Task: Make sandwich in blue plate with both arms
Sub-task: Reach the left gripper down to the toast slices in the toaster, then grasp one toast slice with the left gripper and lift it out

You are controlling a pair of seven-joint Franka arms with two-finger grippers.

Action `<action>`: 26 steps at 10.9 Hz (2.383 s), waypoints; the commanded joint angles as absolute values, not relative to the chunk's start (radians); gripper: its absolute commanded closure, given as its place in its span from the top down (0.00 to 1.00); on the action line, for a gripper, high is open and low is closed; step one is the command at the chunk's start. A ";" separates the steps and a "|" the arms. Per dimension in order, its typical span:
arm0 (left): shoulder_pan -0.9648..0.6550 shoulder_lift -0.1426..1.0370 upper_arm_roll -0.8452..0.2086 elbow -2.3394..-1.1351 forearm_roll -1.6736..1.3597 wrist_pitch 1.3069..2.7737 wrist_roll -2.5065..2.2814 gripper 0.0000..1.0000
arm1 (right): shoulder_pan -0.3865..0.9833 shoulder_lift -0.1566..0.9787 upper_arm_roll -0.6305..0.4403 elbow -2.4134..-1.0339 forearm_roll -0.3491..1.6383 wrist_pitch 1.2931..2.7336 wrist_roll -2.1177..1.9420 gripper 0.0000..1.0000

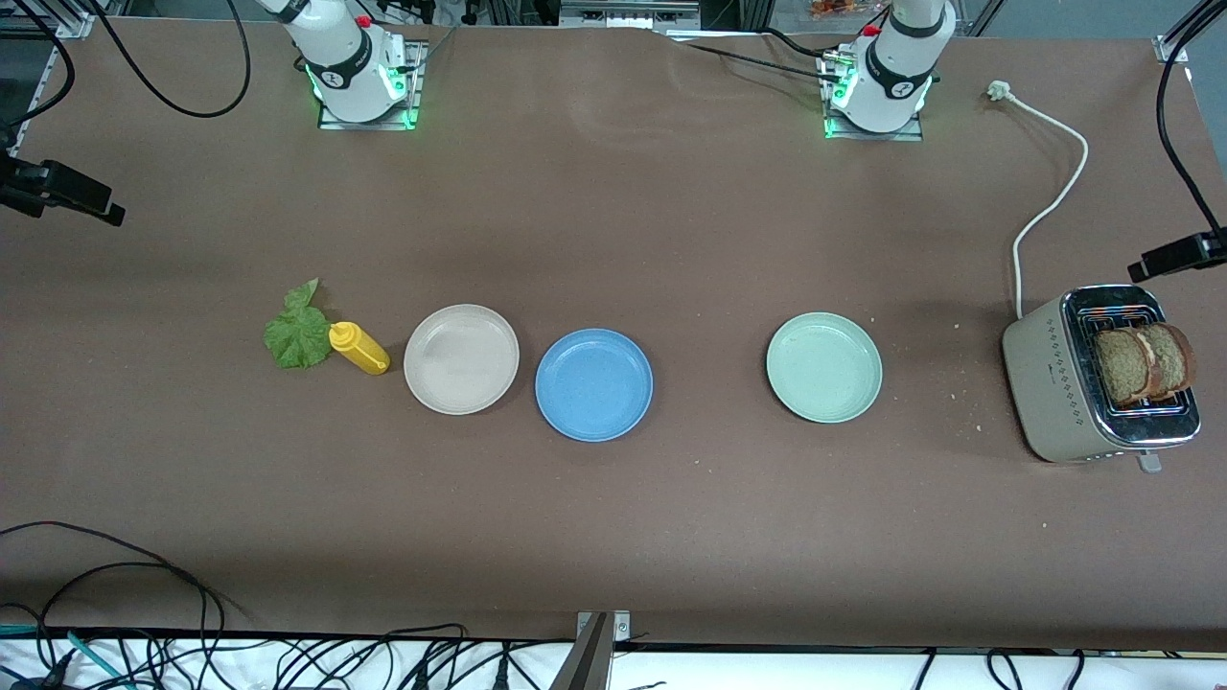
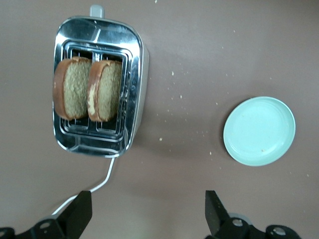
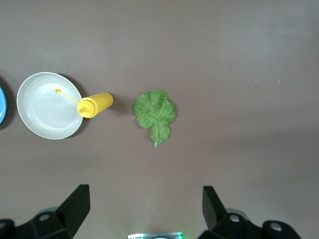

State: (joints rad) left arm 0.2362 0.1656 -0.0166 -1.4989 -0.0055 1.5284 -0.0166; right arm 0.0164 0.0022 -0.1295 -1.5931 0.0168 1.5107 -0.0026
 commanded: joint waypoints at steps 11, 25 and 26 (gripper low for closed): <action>0.302 0.448 -0.025 -1.476 0.146 1.738 0.061 1.00 | 0.014 -0.003 -0.129 -1.578 0.035 1.497 -0.003 1.00; 0.365 0.489 -0.028 -1.474 0.137 1.787 0.238 0.00 | 0.014 -0.006 -0.121 -1.578 0.048 1.496 -0.003 1.00; 0.365 0.485 -0.028 -1.473 0.137 1.784 0.245 0.00 | 0.014 -0.006 -0.121 -1.578 0.048 1.496 -0.005 1.00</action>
State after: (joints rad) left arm 0.3420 0.4915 -0.0164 -1.4912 0.1183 1.7929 0.1951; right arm 0.0165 0.0020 -0.1234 -1.5895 0.0308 1.5106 -0.0026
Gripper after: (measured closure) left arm 0.868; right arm 0.000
